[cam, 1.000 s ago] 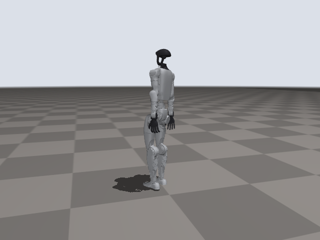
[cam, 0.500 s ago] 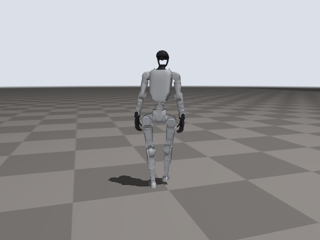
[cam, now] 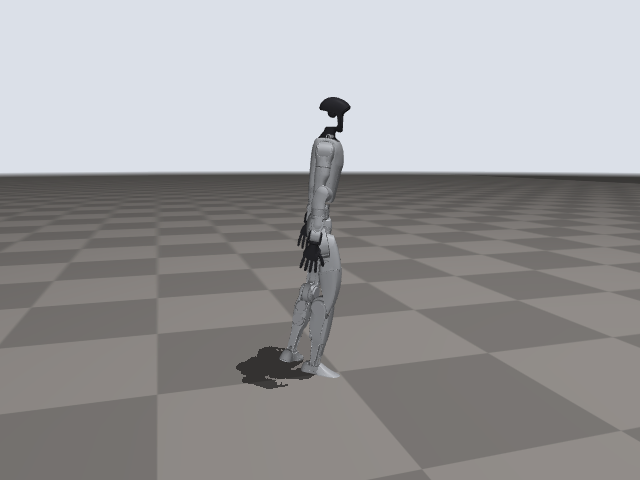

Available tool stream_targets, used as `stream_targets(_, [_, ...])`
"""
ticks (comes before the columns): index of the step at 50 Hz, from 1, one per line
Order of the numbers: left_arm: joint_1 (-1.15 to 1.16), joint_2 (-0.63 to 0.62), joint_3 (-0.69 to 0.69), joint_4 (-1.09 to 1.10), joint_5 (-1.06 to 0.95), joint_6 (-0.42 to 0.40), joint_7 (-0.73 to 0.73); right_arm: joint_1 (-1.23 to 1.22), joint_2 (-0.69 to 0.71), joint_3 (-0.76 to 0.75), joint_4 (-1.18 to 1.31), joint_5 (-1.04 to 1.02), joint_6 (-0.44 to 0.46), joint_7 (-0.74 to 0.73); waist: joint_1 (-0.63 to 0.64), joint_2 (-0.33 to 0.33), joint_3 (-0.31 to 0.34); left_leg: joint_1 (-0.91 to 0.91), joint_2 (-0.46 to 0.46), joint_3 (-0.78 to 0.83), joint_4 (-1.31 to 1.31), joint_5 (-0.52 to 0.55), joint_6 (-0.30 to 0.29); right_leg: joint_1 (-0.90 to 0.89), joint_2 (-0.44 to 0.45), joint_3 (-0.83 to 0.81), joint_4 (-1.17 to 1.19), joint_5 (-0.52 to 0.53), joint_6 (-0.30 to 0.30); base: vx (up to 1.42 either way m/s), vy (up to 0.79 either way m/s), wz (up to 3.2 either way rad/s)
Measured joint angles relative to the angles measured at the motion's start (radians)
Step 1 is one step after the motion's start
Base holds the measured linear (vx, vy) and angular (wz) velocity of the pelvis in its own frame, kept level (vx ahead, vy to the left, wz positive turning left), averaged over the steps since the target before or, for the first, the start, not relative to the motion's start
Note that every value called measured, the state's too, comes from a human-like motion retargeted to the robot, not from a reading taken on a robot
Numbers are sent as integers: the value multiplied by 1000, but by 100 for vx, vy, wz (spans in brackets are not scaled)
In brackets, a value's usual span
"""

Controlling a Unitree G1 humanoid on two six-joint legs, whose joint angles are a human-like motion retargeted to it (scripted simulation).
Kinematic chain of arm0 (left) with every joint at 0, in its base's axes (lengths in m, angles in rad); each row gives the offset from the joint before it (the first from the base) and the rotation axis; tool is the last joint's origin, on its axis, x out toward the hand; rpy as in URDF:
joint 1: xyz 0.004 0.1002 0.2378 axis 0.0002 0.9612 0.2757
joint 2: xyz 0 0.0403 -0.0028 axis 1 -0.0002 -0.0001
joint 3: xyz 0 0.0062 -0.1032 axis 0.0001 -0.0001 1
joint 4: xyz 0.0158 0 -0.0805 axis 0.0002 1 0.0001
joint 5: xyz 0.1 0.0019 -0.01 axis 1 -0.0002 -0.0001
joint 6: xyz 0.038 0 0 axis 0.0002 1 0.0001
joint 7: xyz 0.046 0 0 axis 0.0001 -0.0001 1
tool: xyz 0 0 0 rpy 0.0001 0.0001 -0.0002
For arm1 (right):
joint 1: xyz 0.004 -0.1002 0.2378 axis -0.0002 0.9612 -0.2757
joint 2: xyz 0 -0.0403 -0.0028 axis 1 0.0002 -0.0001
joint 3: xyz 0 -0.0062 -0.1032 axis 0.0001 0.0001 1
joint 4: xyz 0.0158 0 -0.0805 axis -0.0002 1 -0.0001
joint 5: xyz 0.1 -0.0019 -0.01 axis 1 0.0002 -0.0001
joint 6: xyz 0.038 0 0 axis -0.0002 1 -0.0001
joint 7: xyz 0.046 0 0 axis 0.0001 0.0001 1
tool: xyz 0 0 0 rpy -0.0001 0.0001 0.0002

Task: In place motions

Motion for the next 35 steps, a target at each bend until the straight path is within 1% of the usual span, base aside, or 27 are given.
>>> stream_targets(2, [24,31,-31,6,16,15,-43,25,4,-27,12,-42,0,-8,16,-40,4,-36,33,-136,183,10,98,20,-24,54,-4,7,9,25,-24,-154])
stream_targets(3, [38,41,-43,5,42,29,-70,39,4,-34,12,-63,-2,-11,29,-50,1,-71,44,-216,270,15,154,23,-30,88,-6,13,13,32,-23,-200])
stream_targets(4, [52,49,-51,3,73,43,-95,51,2,-34,12,-80,-3,-12,60,-49,10,-91,63,-293,355,14,180,36,-4,139,-10,14,5,38,-28,-271])
stream_targets(5, [67,56,-56,1,106,57,-120,61,-1,-31,12,-95,-3,-12,100,-44,25,-103,86,-369,439,9,190,55,37,199,-15,13,-10,32,-25,-283])
stream_targets(6, [74,53,-61,-3,128,60,-134,61,-6,-24,10,-102,-3,-13,108,-44,35,-127,59,-442,468,23,190,60,47,237,-22,25,-15,23,-16,-250])
stream_targets(7, [80,47,-64,-8,145,61,-148,58,-11,-17,9,-109,-2,-15,112,-46,45,-155,21,-519,487,39,190,61,52,275,-28,37,-19,8,-2,-190])
stream_targets(8, [82,37,-63,-14,153,58,-158,48,-18,-7,8,-114,-1,-17,108,-51,54,-190,-41,-599,489,59,190,57,47,310,-32,52,-18,4,4,-185])
stream_targets(10, [80,15,-51,-23,156,49,-171,21,-28,13,4,-122,1,-16,106,-60,76,-238,-134,-714,476,79,190,51,47,386,-35,72,-24,5,4,-195])
stream_targets(13, [61,-12,-18,-30,137,48,-175,-9,-30,35,-14,-121,-3,0,122,-53,100,-271,-118,-762,442,40,190,48,74,456,-41,96,-36,11,-3,-194])
stream_targets(15, [43,-27,-8,-30,109,49,-166,-17,-29,36,-32,-115,-9,11,125,-44,100,-297,-131,-806,354,34,190,34,80,498,-45,112,-32,11,10,-133])
stream_targets(17, [27,-33,-6,-34,85,47,-158,-19,-22,34,-49,-106,-16,18,134,-32,94,-315,-175,-911,205,59,150,19,90,533,-51,126,-26,17,11,-120])
stream_targets(19, [13,-28,-13,-42,72,44,-152,-19,-9,36,-62,-100,-22,25,151,-12,95,-310,-193,-1054,33,91,80,18,128,565,-64,139,-31,17,4,-130])
stream_targets(21, [-1,-18,-25,-52,71,41,-151,-19,3,41,-70,-96,-26,33,165,11,104,-289,-185,-1187,-135,122,4,28,171,590,-76,149,-37,20,5,-121])
stream_targets(22, [-8,-13,-32,-56,71,41,-149,-19,7,47,-72,-94,-28,36,171,22,109,-275,-170,-1223,-208,162,-32,35,190,603,-80,153,-38,22,7,-118])
stream_targets(23, [-14,-10,-37,-59,72,42,-147,-19,9,56,-70,-94,-29,41,179,31,113,-260,-149,-1224,-267,252,-58,43,206,619,-82,156,-37,23,9,-93])
stream_targets(24, [-15,-9,-40,-60,73,42,-143,-16,10,65,-66,-98,-29,45,170,35,108,-242,-140,-1215,-297,253,-75,47,209,621,-82,157,-33,24,11,-54])
stream_targets(25, [-15,-9,-42,-60,73,42,-139,-14,9,75,-62,-104,-27,50,153,36,100,-223,-138,-1200,-313,210,-88,49,205,616,-80,156,-27,29,18,-53])
stream_targets(26, [-17,-16,-26,-52,71,45,-137,-18,8,91,-52,-126,-18,58,140,45,87,-217,-118,-1115,-313,206,-80,46,212,628,-73,155,-23,33,22,-82])
stream_targets(27, [-19,-23,-8,-44,68,49,-134,-19,10,107,-46,-148,-9,61,129,53,73,-210,-108,-1070,-321,206,-70,43,220,640,-67,154,-23,35,24,-129])
stream_targets(28, [-18,-32,12,-35,63,52,-131,-13,18,121,-45,-165,-3,54,120,59,58,-202,-118,-1106,-346,216,-58,39,230,656,-64,155,-26,29,19,-126])
stream_targets(30, [-32,-44,57,-19,42,63,-124,-15,35,145,-38,-177,-4,22,93,61,38,-186,-126,-1088,-374,215,-49,25,239,679,-50,153,-28,18,15,-103])
stream_targets(33, [-52,-41,73,-29,16,61,-144,-11,40,161,-37,-154,-28,20,71,59,40,-167,-140,-1051,-382,201,-26,39,254,703,-57,159,-34,12,14,-70])
stream_targets(35, [-64,-33,81,-38,14,59,-144,0,47,166,-40,-158,-28,31,83,53,34,-165,-144,-1015,-374,188,-19,47,255,732,-63,164,-35,18,5,-88])
